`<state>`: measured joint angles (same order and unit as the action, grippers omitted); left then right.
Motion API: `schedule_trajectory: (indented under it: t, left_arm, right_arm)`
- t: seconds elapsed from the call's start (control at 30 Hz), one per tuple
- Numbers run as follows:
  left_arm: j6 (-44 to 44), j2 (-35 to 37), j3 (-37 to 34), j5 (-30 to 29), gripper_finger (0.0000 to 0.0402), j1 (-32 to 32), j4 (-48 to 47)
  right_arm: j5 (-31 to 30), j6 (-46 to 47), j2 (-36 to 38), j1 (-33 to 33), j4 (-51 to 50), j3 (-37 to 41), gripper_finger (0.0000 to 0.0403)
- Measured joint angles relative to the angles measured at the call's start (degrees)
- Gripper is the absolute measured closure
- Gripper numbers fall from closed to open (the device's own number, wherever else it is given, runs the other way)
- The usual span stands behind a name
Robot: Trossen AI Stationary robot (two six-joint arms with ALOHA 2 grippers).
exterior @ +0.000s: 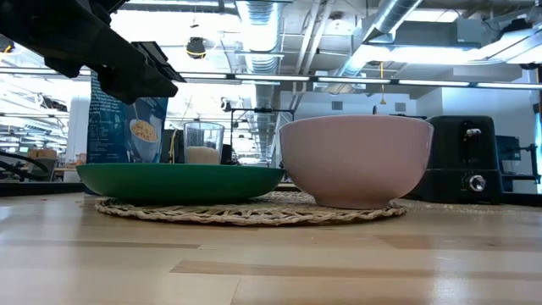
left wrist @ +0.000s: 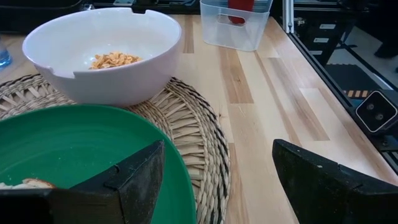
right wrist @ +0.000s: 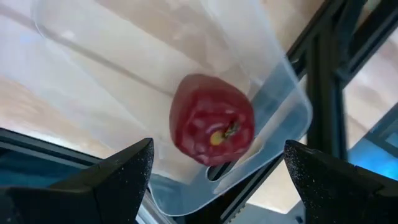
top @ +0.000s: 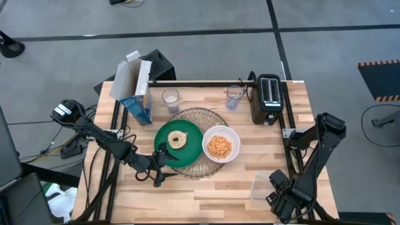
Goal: Arrange a breakfast setting
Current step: Put the apple on the brown tablemat at the top right of the green plate
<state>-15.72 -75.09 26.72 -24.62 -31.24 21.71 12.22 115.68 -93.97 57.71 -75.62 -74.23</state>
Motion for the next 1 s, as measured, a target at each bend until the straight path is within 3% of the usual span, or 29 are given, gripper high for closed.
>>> schedule_trajectory:
  t: [0.17,0.8,1.0]
  left_arm:
    - [0.02,0.0,0.0,0.02,0.0121,0.0,0.02]
    - [0.06,0.0,0.0,0.11,0.0121,0.0,0.04]
    - [0.06,0.0,-0.02,0.03,0.0121,0.0,0.01]
  right_arm:
    - [2.8,-0.15,0.02,0.0,4.34,2.85,0.0018]
    - [4.34,-0.16,0.02,0.0,15.97,12.87,0.0019]
    - [4.38,-0.63,0.0,0.0,16.72,13.59,0.0047]
